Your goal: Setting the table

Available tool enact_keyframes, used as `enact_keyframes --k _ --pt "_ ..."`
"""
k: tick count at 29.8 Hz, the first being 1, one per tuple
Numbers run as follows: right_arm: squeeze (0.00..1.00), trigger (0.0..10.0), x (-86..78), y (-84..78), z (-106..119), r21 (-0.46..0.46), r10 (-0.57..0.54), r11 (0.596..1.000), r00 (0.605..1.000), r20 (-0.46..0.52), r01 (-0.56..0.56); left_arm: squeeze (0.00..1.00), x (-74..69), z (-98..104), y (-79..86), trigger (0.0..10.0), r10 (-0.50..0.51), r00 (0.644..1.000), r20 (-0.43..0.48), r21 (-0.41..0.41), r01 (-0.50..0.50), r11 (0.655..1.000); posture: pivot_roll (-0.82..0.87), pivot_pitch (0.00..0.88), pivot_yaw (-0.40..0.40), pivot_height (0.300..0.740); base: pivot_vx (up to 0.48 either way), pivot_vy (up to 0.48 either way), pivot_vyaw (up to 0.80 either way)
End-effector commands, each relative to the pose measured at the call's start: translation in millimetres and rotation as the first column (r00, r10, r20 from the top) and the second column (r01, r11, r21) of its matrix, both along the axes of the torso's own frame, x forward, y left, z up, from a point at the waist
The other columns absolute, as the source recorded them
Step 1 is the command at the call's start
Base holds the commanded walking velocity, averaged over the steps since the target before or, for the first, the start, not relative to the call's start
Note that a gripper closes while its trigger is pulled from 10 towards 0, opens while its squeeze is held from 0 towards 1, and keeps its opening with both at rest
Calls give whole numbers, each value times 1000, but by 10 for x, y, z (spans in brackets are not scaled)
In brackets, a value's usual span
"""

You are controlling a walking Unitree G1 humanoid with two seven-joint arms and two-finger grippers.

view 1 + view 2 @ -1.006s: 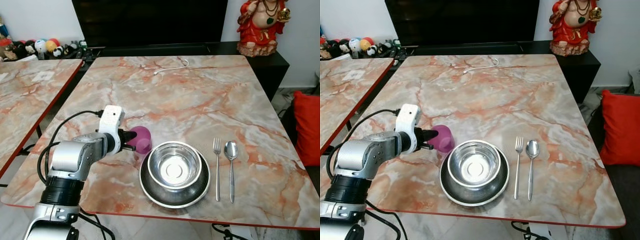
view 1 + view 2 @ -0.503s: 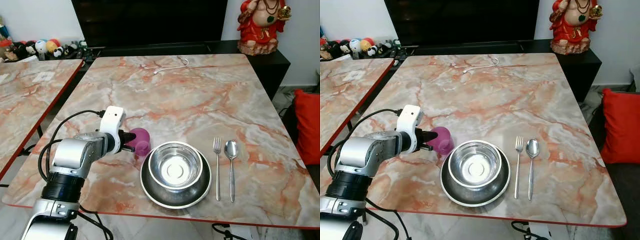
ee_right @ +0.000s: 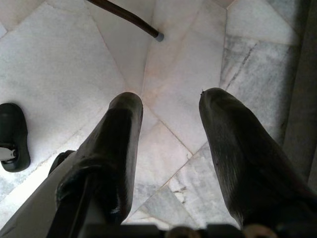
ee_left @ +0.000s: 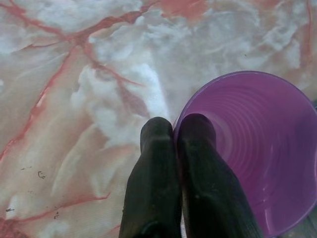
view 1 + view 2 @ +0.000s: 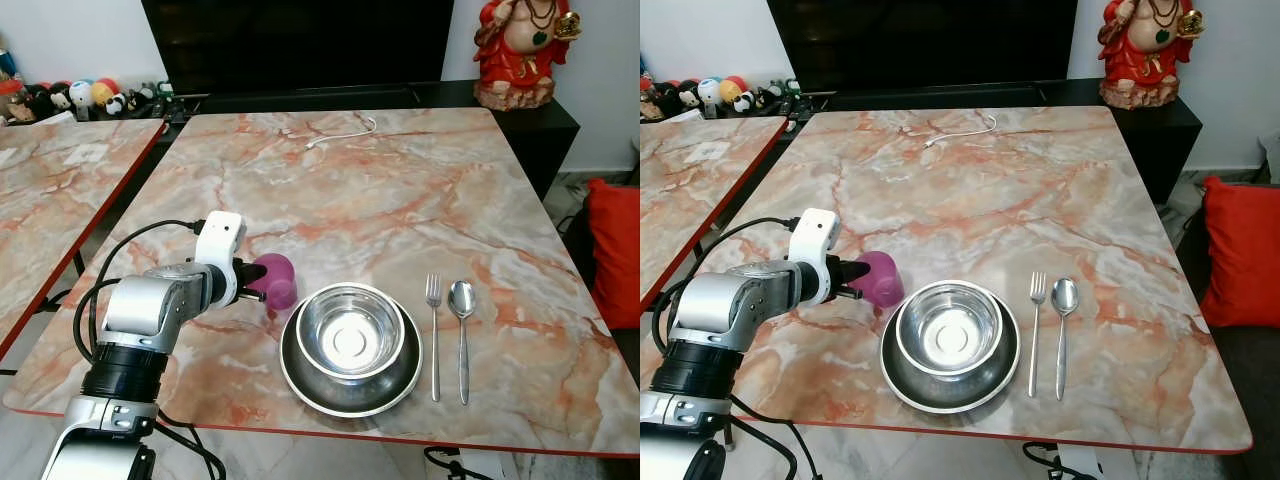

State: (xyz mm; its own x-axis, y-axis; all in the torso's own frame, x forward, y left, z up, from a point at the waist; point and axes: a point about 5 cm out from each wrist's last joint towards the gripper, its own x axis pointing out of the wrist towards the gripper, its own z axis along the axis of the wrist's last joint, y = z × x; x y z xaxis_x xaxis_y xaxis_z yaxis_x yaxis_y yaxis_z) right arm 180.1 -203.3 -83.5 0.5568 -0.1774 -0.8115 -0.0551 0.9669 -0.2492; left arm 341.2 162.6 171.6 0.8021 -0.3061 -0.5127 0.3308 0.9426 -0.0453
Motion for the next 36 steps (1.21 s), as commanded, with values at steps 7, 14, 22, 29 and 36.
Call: enact_keyframes --k 7,14,22,29,36 --pt "0 10000 -48 20 -26 7 -11 1000 1000 -15 11 522 36 31 61 10000 40 999 14 14 -40 999 -75 0 92 740 0 0 0" --pt "0 10000 -49 18 -26 7 -12 1000 1000 -15 12 518 39 59 41 10000 41 999 23 5 -42 999 -76 0 92 740 0 0 0" --pt "0 10000 -45 21 -25 7 -13 1000 1000 -14 13 0 51 108 18 10000 32 999 40 -6 -32 999 -77 0 93 740 0 0 0" --pt "0 10000 -45 23 -25 7 -13 1000 1000 -14 13 0 74 167 -9 10000 32 995 92 -20 -31 999 -79 0 93 740 0 0 0" --pt "0 10000 -42 20 -24 6 -15 1000 1000 -14 15 0 94 217 -9 10000 36 988 148 -3 -36 999 -77 0 90 740 0 0 0"
